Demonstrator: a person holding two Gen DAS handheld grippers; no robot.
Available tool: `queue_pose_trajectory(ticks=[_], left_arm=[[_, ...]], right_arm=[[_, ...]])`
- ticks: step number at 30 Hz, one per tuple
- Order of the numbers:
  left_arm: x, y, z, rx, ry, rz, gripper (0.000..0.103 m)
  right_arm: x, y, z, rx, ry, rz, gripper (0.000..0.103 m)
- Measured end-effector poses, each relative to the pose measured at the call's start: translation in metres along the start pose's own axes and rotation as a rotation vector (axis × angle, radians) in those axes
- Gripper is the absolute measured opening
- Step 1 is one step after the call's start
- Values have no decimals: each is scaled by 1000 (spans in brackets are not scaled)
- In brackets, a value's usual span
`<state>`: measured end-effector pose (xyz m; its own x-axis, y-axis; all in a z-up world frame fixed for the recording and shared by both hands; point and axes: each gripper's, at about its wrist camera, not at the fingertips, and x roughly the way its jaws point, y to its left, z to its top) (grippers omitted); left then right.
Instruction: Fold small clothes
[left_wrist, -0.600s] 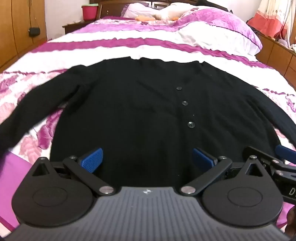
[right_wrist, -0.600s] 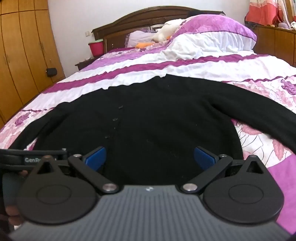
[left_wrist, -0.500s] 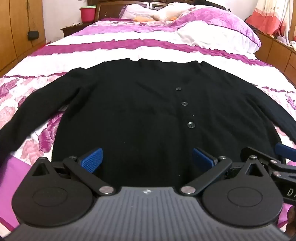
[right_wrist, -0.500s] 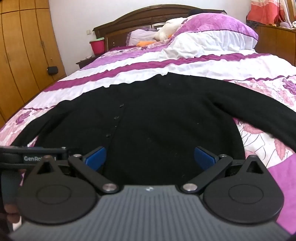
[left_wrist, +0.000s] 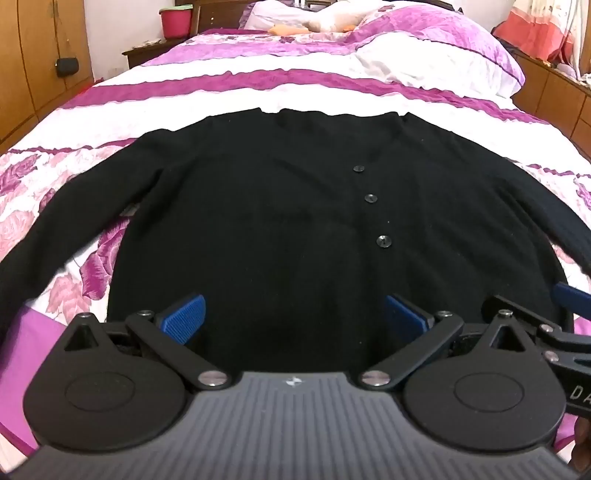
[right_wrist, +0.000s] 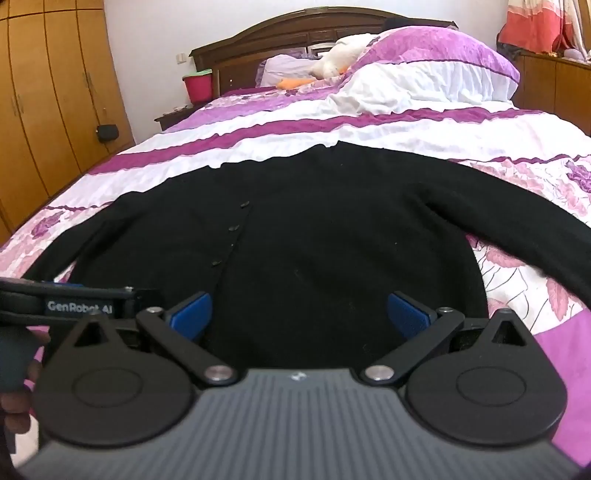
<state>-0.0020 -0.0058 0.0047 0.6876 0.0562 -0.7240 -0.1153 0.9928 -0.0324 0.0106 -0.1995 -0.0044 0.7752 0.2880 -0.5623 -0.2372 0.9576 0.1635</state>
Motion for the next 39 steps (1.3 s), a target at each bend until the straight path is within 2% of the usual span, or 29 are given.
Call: queue_pose_trajectory(ticks=[12, 20, 31, 36, 39], left_arm=[[-1, 4, -2, 13, -6, 64, 103], [-1, 5, -2, 5, 3, 55, 103], [3, 5, -1, -5, 15, 38, 103], [9, 3, 2, -11, 20, 28, 103], [16, 0, 3, -16, 21, 19, 103]], right_arm=[[0, 2, -7, -12, 19, -4, 103], [1, -6, -8, 44, 45, 4, 103], [-1, -13, -8, 36, 57, -32, 103], [-9, -30, -5, 11, 26, -30, 103], [-12, -47, -1, -8, 17, -70, 103]])
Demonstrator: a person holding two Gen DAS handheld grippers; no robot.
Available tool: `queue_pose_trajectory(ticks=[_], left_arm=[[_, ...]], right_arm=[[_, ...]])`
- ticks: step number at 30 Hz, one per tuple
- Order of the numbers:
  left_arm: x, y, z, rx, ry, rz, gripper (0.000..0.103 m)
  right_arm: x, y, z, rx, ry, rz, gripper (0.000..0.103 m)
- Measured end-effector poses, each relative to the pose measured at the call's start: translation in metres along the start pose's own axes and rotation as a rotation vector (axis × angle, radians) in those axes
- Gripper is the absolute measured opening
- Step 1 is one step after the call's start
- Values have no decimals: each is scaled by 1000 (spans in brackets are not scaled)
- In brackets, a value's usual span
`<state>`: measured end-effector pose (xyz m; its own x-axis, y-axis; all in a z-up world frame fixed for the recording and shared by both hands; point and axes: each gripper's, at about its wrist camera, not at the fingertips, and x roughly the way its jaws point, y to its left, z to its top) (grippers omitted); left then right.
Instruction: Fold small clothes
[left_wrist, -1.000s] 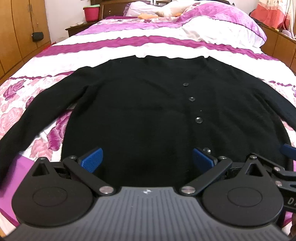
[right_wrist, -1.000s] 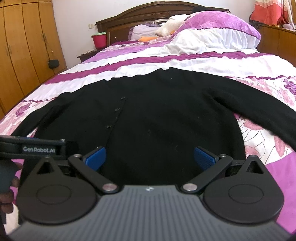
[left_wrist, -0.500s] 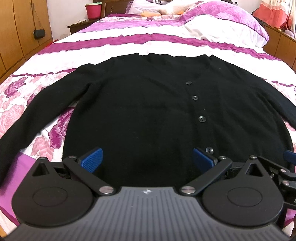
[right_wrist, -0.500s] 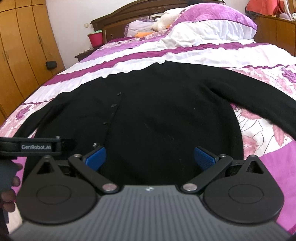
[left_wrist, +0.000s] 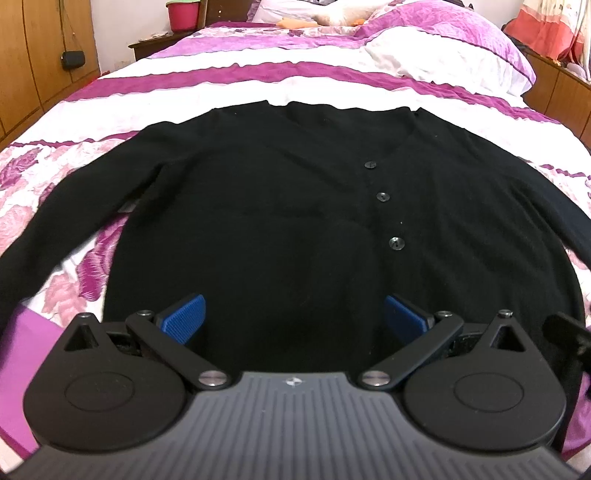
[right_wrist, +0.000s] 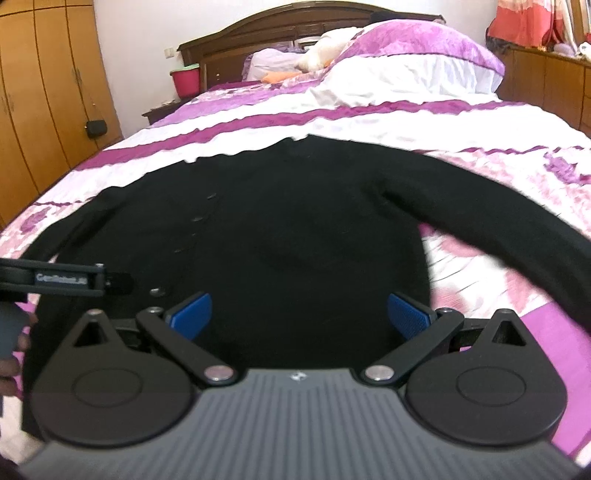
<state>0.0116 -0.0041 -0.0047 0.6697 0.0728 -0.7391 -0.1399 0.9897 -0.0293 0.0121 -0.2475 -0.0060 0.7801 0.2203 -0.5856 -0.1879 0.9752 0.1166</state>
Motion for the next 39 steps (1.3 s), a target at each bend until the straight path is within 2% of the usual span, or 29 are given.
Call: queue_pose_trajectory(ticks=[4, 9, 16, 21, 24, 27, 29, 33, 39], left_arm=[[20, -4, -5, 12, 48, 8, 103], [29, -10, -11, 50, 29, 38, 103], [40, -7, -11, 5, 52, 40, 103], [41, -11, -9, 16, 56, 56, 103], [40, -12, -10, 20, 50, 60, 103], [40, -12, -11, 22, 48, 62, 103], [38, -13, -12, 23, 44, 63, 103], [37, -13, -13, 25, 39, 66, 103], [36, -14, -14, 27, 37, 70, 103]], right_arm=[[-2, -31, 4, 2, -6, -87, 103], [-11, -84, 2, 105, -7, -161, 103], [-34, -148, 0, 203, -27, -264, 103], [-51, -192, -10, 282, -54, -365, 103], [-52, -215, -18, 337, -58, -394, 103], [-47, -231, -25, 366, -48, -410, 103], [-37, -239, -30, 391, -32, -397, 95], [-22, -254, -43, 521, -22, -321, 97], [-14, -259, -52, 543, -45, -292, 97]])
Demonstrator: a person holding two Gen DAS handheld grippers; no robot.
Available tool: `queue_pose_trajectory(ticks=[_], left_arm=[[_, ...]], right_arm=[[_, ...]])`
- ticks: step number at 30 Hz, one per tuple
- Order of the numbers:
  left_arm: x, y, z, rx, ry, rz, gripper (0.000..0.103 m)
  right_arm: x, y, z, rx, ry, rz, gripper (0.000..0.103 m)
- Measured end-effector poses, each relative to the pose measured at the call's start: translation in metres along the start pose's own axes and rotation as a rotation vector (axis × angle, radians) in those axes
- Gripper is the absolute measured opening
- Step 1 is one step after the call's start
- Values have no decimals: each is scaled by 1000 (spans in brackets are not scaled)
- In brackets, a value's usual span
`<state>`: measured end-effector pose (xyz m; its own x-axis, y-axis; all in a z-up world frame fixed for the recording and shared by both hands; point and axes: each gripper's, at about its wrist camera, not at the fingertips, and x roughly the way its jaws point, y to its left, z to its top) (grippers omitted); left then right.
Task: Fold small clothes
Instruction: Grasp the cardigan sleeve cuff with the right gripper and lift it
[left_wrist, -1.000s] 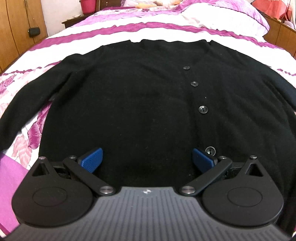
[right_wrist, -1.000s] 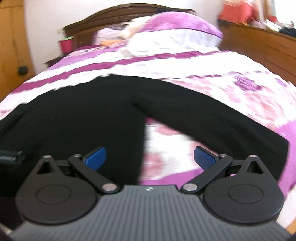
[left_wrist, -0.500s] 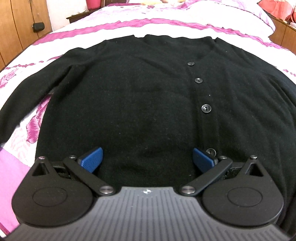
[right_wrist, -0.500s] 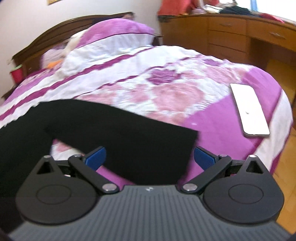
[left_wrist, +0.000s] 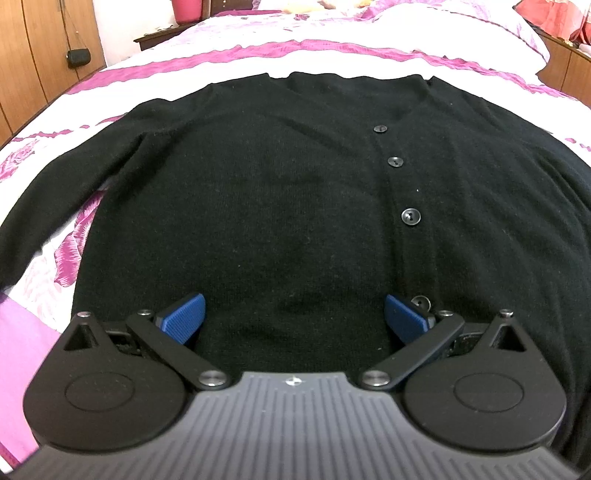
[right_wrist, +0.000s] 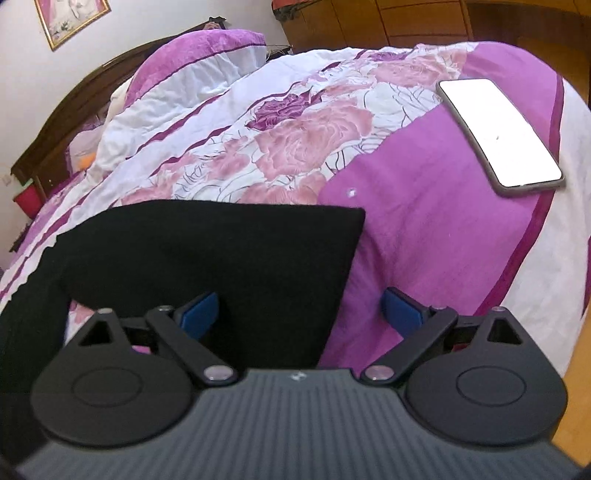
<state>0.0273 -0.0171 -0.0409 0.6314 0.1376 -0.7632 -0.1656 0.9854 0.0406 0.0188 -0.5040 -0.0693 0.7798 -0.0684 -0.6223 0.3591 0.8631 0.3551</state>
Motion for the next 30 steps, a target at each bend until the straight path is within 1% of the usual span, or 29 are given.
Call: queue_pose_trajectory(ticks=[2, 4, 5, 6, 7, 8, 12, 16, 18, 21, 23, 24, 25, 26, 27, 28, 29, 30], left_arm=[[-1, -1, 0, 5, -6, 3, 103], [-2, -2, -1, 9, -14, 6, 103], [-2, -2, -2, 9, -19, 7, 103], [-2, -2, -3, 11, -22, 9, 103], [-3, -2, -3, 12, -25, 9, 103], [-2, -1, -3, 12, -26, 8, 103], [-2, -1, -3, 15, -31, 5, 103], [-3, 1, -2, 18, -26, -5, 103], [-2, 2, -1, 20, -24, -8, 103], [-1, 1, 0, 22, -25, -7, 103], [-2, 1, 0, 25, -30, -8, 103], [-2, 1, 0, 26, -31, -9, 103], [-3, 1, 0, 29, -29, -11, 103], [-4, 1, 0, 33, -25, -13, 103], [-5, 2, 2, 36, -19, -16, 103], [-6, 2, 3, 36, -12, -19, 103], [-7, 3, 4, 32, -5, -24, 103], [-8, 5, 4, 26, -1, -28, 103]], right_arm=[[-2, 1, 1, 2, -9, -5, 96], [-9, 5, 5, -6, -34, -27, 79], [-13, 8, 7, -16, -45, -27, 73], [-15, 11, 9, -25, -56, -26, 70], [-18, 12, 10, -34, -66, -22, 63], [-18, 13, 10, -38, -69, -17, 61], [-10, 7, 8, -23, -52, -4, 61], [1, -4, 3, 15, -38, 35, 68], [2, -4, 3, 4, -34, 43, 70], [2, -2, 4, 9, -29, 40, 70], [-1, 1, 7, 9, -35, 35, 68], [-4, 3, 9, 3, -39, 34, 65], [-6, 4, 11, 4, -49, 35, 58], [-9, 3, 13, 16, -58, 36, 47], [-11, 1, 14, 33, -64, 39, 40], [-15, -2, 17, 58, -72, 53, 20], [-18, -5, 19, 90, -77, 84, 14], [-22, -8, 21, 113, -85, 107, 14]])
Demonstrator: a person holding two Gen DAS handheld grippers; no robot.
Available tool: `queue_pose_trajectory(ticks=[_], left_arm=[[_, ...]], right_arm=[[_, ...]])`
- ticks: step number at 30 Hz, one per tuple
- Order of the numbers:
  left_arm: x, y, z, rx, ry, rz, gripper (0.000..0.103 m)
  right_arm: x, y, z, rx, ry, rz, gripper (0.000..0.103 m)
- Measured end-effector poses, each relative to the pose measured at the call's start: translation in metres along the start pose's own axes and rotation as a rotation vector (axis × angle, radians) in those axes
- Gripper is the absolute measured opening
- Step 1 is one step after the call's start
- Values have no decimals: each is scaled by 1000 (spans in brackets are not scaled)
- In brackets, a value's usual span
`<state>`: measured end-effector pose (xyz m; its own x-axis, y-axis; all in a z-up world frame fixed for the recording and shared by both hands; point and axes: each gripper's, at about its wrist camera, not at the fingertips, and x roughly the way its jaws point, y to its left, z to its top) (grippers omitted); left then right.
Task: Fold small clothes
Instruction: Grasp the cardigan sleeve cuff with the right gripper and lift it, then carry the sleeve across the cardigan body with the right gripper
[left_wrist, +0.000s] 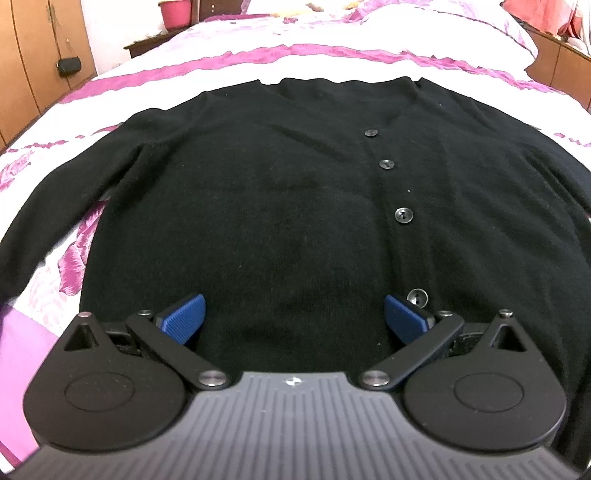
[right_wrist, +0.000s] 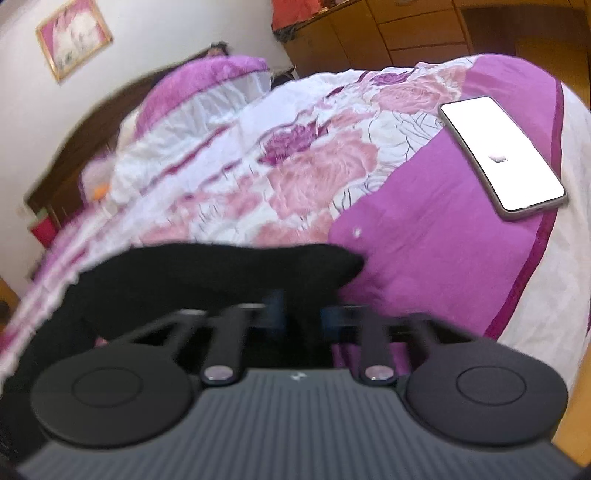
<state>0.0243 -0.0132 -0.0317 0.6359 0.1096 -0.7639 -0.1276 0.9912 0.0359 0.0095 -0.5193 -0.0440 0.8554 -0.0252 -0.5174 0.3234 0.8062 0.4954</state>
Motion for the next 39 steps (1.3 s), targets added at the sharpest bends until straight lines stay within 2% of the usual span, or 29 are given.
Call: queue_pose_trajectory(ticks=[7, 12, 20, 32, 39], left_arm=[[-10, 3, -1, 3, 10, -30, 103], [-19, 10, -2, -35, 15, -71, 103], [-36, 17, 2, -45, -21, -88, 103], [-29, 25, 2, -64, 2, -69, 103], [-26, 42, 6, -93, -14, -54, 103]], right_arm=[[-12, 17, 16, -24, -49, 73, 12], [-17, 30, 28, -8, -59, 103, 12], [-28, 68, 51, -26, -76, 204, 11], [-25, 182, 87, -196, -94, 390, 11], [-13, 265, 80, -292, -54, 456, 9]])
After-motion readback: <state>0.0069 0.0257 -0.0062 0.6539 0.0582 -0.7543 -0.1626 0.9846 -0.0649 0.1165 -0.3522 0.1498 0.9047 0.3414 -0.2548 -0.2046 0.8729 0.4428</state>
